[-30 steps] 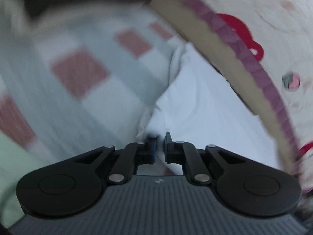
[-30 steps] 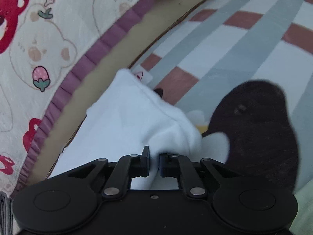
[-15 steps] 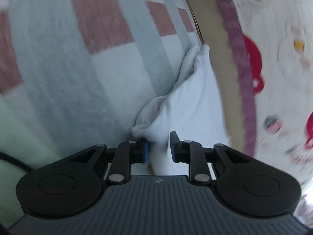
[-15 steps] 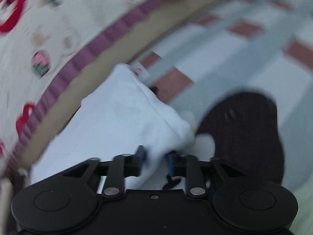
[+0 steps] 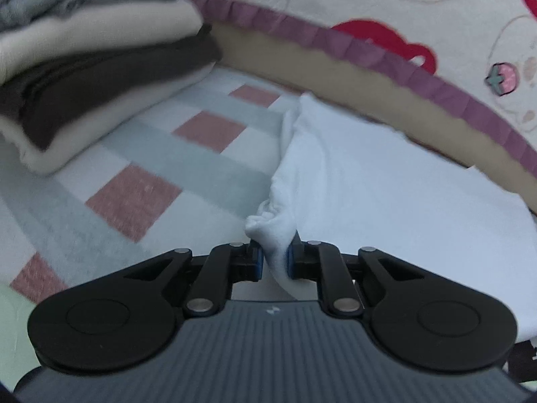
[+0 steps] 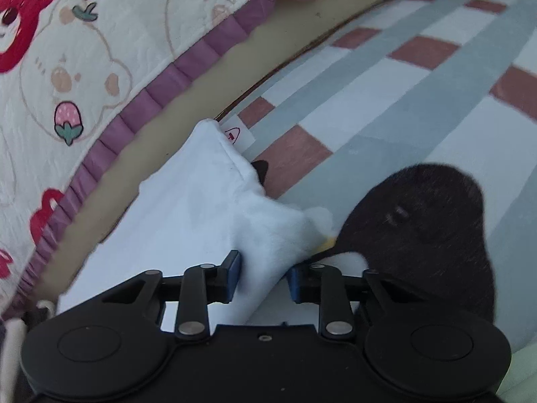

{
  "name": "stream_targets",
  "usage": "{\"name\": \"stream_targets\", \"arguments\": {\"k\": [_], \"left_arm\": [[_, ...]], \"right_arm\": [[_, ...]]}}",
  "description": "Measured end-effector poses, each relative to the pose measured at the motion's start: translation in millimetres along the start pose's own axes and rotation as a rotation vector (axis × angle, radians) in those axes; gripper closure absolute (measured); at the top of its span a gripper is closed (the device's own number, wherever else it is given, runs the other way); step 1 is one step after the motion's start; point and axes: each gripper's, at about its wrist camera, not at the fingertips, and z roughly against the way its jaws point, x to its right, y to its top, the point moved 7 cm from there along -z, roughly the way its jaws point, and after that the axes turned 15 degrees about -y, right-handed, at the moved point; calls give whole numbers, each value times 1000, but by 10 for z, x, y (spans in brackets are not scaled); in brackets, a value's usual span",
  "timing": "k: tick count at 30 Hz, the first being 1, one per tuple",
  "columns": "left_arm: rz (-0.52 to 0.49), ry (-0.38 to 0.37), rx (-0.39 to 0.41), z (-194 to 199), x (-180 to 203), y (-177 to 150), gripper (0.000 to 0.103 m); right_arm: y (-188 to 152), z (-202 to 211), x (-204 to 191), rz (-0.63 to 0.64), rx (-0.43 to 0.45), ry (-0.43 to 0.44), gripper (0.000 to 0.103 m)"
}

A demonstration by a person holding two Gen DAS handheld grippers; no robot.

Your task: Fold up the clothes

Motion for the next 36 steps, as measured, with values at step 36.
{"name": "stream_targets", "arguments": {"k": [36], "left_arm": [[357,-112,-7,73,-490,-18,85]], "right_arm": [[168,69,-11,93,15,-25,63]]}}
